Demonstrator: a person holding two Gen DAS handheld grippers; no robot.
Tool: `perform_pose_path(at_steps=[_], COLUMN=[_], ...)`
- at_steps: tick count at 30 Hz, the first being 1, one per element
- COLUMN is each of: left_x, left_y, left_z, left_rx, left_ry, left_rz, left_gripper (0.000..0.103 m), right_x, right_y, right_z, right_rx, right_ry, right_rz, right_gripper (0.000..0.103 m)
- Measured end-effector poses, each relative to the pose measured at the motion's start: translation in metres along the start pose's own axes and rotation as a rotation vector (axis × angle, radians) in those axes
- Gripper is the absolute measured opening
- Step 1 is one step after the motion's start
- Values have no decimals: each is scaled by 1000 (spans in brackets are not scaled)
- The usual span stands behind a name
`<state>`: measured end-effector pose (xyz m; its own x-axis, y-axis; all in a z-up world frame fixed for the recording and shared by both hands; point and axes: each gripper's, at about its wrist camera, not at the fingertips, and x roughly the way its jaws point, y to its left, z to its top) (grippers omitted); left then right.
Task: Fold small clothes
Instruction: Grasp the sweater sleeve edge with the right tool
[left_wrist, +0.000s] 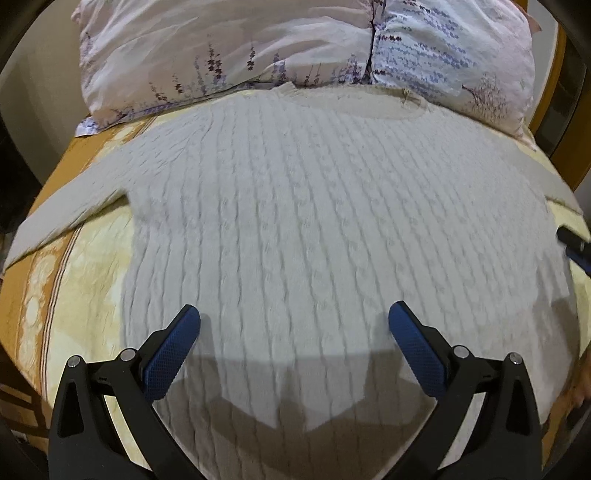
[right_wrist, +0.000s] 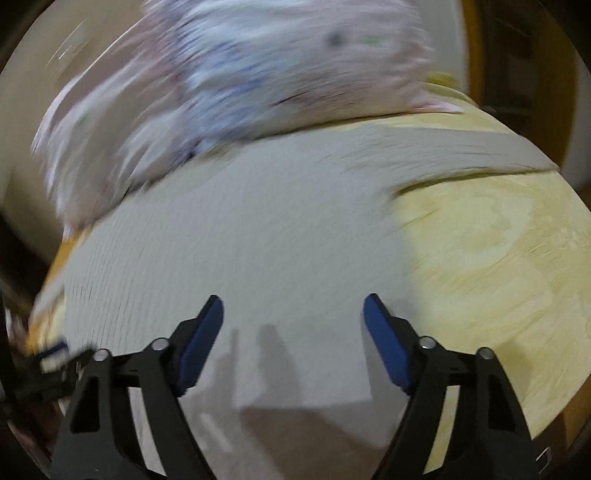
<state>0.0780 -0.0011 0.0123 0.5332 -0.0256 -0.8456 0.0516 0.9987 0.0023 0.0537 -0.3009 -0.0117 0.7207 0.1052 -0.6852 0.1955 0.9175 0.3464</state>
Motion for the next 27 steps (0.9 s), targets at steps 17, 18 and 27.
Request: perform_pose_path(at_steps=[17, 18, 27], left_x=[23, 24, 34], left_y=[-12, -13, -7], left_z=[65, 68, 77], left_rx=[58, 61, 10], left_ry=[-15, -13, -31], left_rz=[-55, -57, -142], left_gripper=[102, 102, 102], right_x=[71, 73, 62], right_y=[-145, -144, -190], right_z=[104, 105, 110], right_rx=[462, 464, 599], right_ry=[41, 39, -73], right_rz=[-7, -7, -93], right_gripper=[32, 29, 19])
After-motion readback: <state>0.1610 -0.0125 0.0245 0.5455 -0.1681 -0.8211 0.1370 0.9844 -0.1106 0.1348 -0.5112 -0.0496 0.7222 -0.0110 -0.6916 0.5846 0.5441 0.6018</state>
